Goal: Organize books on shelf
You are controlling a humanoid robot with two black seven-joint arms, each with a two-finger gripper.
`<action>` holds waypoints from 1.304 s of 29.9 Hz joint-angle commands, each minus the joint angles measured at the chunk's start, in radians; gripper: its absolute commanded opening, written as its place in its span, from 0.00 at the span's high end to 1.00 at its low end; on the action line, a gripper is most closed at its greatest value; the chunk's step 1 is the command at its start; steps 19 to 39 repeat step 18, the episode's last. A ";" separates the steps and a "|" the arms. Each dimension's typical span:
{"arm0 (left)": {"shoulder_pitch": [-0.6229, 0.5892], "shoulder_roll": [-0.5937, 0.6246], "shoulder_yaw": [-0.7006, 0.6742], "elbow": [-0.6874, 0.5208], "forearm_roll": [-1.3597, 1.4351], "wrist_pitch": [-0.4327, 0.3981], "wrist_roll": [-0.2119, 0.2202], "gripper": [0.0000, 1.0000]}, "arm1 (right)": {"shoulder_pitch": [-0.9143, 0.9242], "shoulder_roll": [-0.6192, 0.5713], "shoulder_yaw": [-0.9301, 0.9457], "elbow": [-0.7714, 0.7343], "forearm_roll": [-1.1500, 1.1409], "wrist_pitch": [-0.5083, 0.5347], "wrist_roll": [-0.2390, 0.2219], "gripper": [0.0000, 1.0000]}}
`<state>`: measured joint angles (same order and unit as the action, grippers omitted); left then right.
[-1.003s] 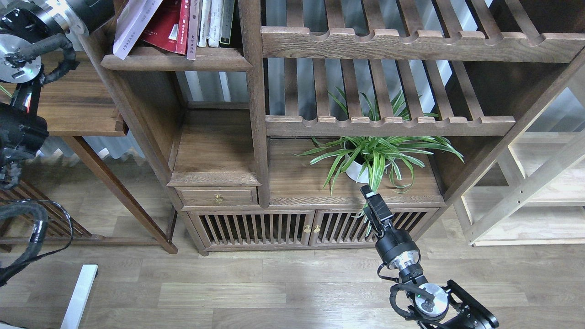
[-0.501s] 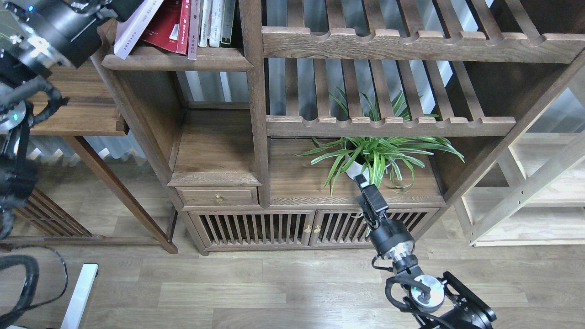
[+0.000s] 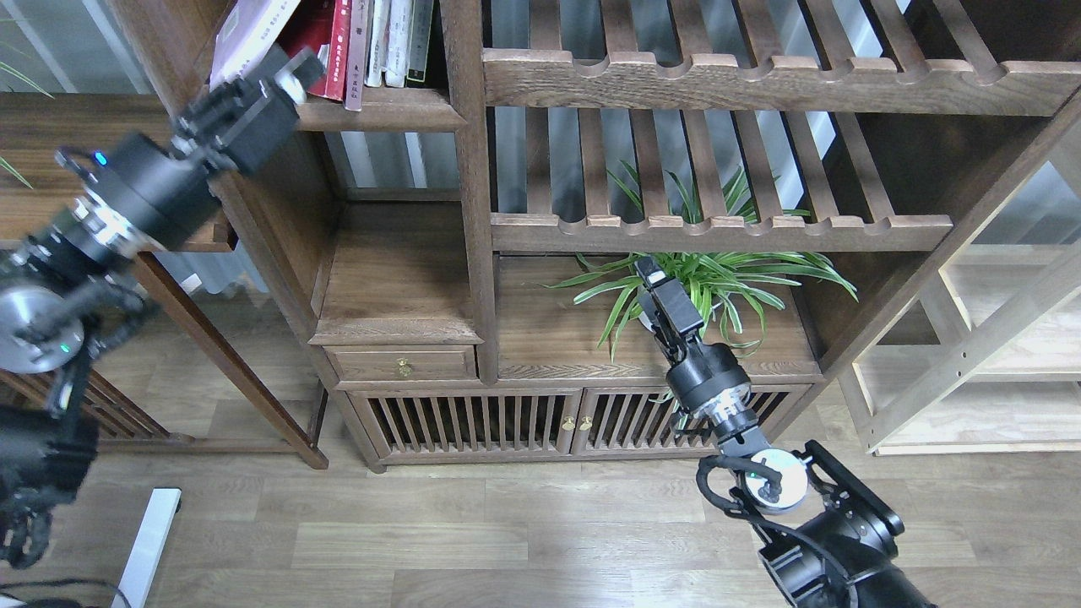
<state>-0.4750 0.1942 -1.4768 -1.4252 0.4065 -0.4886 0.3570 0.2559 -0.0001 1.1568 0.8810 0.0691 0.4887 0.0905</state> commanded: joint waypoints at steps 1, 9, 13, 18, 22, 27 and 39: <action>0.097 -0.054 0.024 -0.001 0.000 0.000 0.004 0.21 | 0.045 0.000 -0.002 0.013 0.000 0.000 0.000 0.00; 0.194 -0.170 0.046 0.000 0.002 0.000 0.005 0.16 | 0.075 0.000 -0.069 0.056 -0.006 0.000 -0.001 0.00; 0.236 -0.174 0.073 -0.001 0.000 0.000 0.008 0.06 | 0.066 0.000 -0.095 0.070 -0.006 0.000 -0.002 0.00; 0.297 -0.188 0.092 0.003 0.002 0.000 0.008 0.02 | 0.063 0.000 -0.095 0.081 -0.006 0.000 -0.002 0.00; 0.297 -0.188 0.092 0.003 0.002 0.000 0.008 0.02 | 0.063 0.000 -0.095 0.081 -0.006 0.000 -0.002 0.00; 0.297 -0.188 0.092 0.003 0.002 0.000 0.008 0.02 | 0.063 0.000 -0.095 0.081 -0.006 0.000 -0.002 0.00; 0.297 -0.188 0.092 0.003 0.002 0.000 0.008 0.02 | 0.063 0.000 -0.095 0.081 -0.006 0.000 -0.002 0.00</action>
